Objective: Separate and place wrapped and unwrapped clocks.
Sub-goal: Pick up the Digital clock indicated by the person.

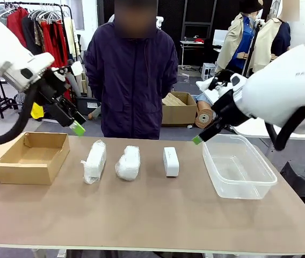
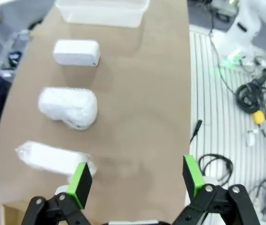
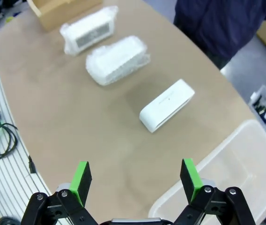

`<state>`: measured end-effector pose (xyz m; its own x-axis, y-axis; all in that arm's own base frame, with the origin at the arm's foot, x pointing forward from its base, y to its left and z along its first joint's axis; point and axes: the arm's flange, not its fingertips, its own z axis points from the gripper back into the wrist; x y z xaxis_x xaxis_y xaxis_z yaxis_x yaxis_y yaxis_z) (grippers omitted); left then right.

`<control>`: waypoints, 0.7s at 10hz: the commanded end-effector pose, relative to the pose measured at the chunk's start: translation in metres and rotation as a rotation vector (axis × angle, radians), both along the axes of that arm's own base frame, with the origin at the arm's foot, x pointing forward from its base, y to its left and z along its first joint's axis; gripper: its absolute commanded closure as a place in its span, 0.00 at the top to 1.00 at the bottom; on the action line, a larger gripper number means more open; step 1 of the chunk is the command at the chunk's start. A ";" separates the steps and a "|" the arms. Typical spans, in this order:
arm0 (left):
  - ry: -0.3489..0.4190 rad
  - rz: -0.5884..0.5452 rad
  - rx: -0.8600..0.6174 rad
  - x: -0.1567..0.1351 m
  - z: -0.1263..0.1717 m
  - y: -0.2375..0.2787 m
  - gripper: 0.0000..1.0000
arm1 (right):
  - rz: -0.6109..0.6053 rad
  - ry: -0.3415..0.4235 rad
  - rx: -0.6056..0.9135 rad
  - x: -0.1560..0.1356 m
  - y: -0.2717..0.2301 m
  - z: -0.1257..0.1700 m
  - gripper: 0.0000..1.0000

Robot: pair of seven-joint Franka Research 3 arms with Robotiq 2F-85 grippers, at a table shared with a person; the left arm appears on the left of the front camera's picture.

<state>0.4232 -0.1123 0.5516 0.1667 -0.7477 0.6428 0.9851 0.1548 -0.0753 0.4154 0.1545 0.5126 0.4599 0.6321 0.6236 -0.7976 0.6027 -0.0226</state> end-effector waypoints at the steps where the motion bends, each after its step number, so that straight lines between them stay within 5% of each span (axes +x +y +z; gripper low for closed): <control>1: -0.072 -0.094 -0.027 0.020 0.005 0.017 1.00 | 0.142 0.015 0.063 0.022 -0.020 0.003 1.00; 3: -0.217 -0.126 -0.010 0.030 0.007 0.036 1.00 | 0.237 0.049 0.074 0.037 -0.039 0.015 1.00; 7: -0.286 -0.203 -0.109 0.050 0.005 0.064 1.00 | 0.372 -0.025 0.158 0.063 -0.075 0.008 1.00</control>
